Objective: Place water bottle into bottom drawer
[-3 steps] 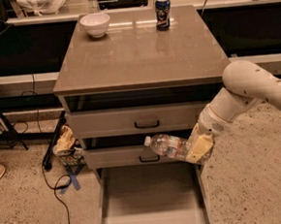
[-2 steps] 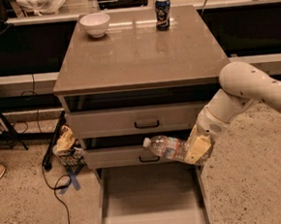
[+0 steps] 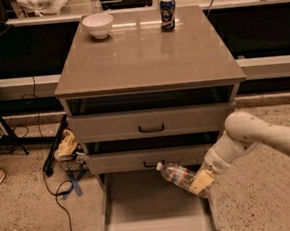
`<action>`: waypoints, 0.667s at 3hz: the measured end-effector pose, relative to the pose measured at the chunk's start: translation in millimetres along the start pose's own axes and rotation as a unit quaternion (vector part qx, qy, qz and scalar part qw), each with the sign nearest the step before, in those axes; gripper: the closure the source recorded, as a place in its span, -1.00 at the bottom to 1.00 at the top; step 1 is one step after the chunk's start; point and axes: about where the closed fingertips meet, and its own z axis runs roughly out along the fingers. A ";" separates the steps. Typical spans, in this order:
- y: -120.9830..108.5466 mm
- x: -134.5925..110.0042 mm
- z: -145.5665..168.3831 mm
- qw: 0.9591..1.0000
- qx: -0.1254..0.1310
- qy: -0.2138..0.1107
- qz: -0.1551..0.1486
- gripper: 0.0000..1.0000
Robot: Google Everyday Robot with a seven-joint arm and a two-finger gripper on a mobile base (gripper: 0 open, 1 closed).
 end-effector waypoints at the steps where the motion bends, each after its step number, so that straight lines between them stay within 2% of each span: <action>1: -38.7 7.2 61.7 0.999 0.022 -0.023 0.043 1.00; 2: -44.7 7.7 72.4 0.998 0.028 -0.032 0.048 1.00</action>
Offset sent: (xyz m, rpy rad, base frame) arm 0.0158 0.0053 -0.0579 0.0001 -0.0096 -0.0894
